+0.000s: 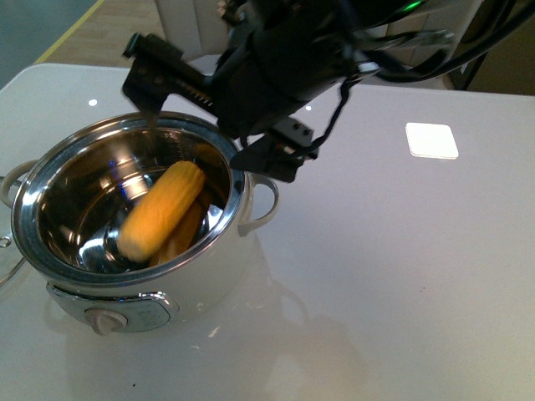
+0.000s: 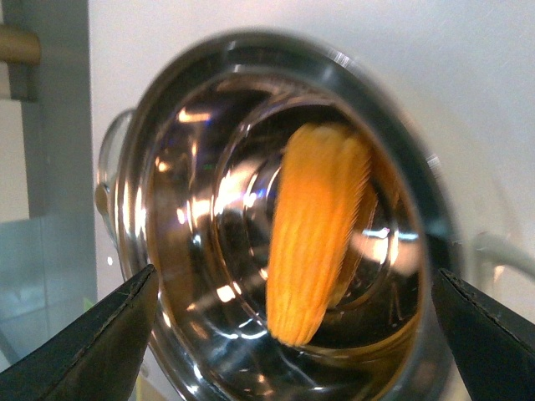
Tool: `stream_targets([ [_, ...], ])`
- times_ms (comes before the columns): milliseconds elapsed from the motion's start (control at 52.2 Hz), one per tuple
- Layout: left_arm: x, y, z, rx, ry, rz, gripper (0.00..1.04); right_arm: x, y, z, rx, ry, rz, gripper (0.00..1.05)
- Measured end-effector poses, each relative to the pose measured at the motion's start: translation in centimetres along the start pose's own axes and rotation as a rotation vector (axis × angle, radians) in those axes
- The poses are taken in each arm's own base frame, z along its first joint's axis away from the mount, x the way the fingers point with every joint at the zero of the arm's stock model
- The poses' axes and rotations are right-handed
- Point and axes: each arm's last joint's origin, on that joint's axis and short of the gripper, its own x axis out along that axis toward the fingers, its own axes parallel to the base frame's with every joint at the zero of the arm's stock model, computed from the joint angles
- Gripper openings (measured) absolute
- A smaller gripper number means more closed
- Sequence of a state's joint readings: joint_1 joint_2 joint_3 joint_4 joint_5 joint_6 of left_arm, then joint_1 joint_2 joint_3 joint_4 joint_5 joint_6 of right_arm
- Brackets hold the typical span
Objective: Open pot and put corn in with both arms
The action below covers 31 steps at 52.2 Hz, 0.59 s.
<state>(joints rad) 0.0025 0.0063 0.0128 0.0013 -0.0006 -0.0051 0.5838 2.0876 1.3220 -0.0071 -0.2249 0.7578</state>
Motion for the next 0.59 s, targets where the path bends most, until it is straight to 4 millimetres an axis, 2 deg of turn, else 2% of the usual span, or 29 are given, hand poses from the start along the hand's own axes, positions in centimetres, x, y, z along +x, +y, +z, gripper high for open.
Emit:
stream_targets([
  [134, 0.0, 0.0, 0.0, 0.0, 0.0, 0.0, 0.98, -6.6, -4.0, 3.1, -0.023, -0.231, -0.03, 0.96],
  [288, 0.0, 0.0, 0.0, 0.0, 0.0, 0.0, 0.98, -12.6, -7.7, 3.2, -0.033, -0.384, -0.063, 0.96],
  [345, 0.0, 0.0, 0.0, 0.0, 0.0, 0.0, 0.98, -14.8, -9.0, 2.6, -0.043, -0.438, -0.088, 0.96],
  [403, 0.0, 0.0, 0.0, 0.0, 0.0, 0.0, 0.98, -17.6, -10.7, 1.0, -0.058, -0.506, -0.123, 0.96],
  [518, 0.0, 0.0, 0.0, 0.0, 0.0, 0.0, 0.98, -20.9, -12.6, -1.6, -0.075, -0.589, -0.175, 0.96],
  [594, 0.0, 0.0, 0.0, 0.0, 0.0, 0.0, 0.98, -23.3, -14.1, -4.3, -0.076, -0.648, -0.227, 0.96],
])
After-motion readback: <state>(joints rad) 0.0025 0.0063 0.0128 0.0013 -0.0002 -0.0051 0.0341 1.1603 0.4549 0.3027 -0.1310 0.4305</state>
